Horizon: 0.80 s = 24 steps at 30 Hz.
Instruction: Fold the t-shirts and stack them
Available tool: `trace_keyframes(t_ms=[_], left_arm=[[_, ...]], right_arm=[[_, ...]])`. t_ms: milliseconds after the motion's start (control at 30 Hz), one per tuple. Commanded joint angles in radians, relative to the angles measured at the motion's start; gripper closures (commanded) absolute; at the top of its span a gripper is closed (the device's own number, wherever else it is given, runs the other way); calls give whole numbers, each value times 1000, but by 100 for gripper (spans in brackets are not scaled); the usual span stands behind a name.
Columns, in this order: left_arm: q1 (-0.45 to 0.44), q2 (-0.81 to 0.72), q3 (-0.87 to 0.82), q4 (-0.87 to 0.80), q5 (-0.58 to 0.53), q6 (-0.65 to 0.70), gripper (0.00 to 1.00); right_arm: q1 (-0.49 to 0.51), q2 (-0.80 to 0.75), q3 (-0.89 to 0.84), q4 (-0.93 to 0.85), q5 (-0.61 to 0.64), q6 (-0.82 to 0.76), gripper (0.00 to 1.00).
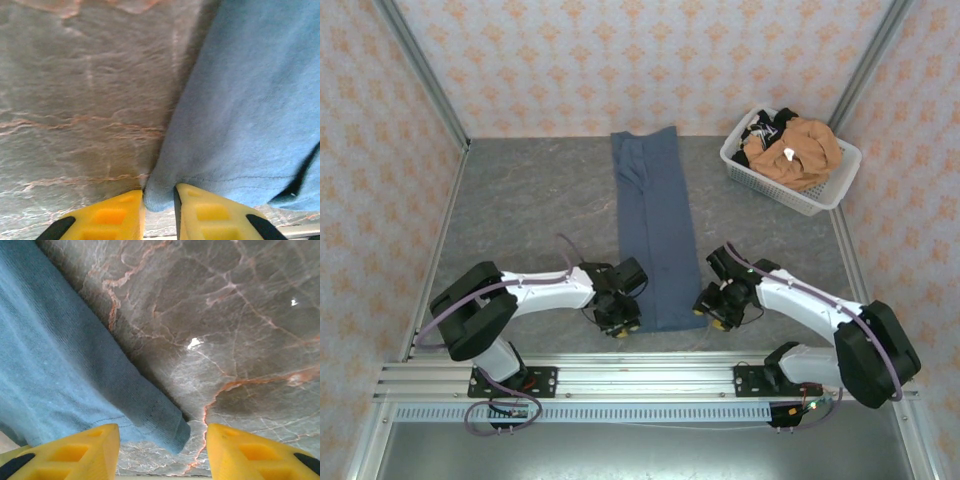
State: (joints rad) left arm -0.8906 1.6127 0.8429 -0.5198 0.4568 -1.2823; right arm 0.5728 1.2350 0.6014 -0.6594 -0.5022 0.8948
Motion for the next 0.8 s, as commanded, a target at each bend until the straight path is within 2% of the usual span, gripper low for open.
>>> trace_keyframes(t_ms=[0, 133, 233, 400, 567, 767], left_arm=[[-7, 40, 37, 137, -56, 12, 79], [-7, 43, 40, 143, -59, 13, 80], [-7, 42, 46, 135, -68, 18, 86], [-8, 4, 42, 97, -88, 30, 100], [-7, -75, -1, 32, -93, 52, 100], [-23, -153, -104, 37, -62, 45, 100]], right_arm=[[12, 21, -5, 20, -7, 24, 53], [25, 53, 9, 33, -9, 32, 57], [39, 80, 18, 33, 1, 35, 64], [41, 121, 33, 45, 23, 33, 81], [52, 123, 69, 14, 46, 32, 99], [145, 117, 109, -79, 49, 33, 100]])
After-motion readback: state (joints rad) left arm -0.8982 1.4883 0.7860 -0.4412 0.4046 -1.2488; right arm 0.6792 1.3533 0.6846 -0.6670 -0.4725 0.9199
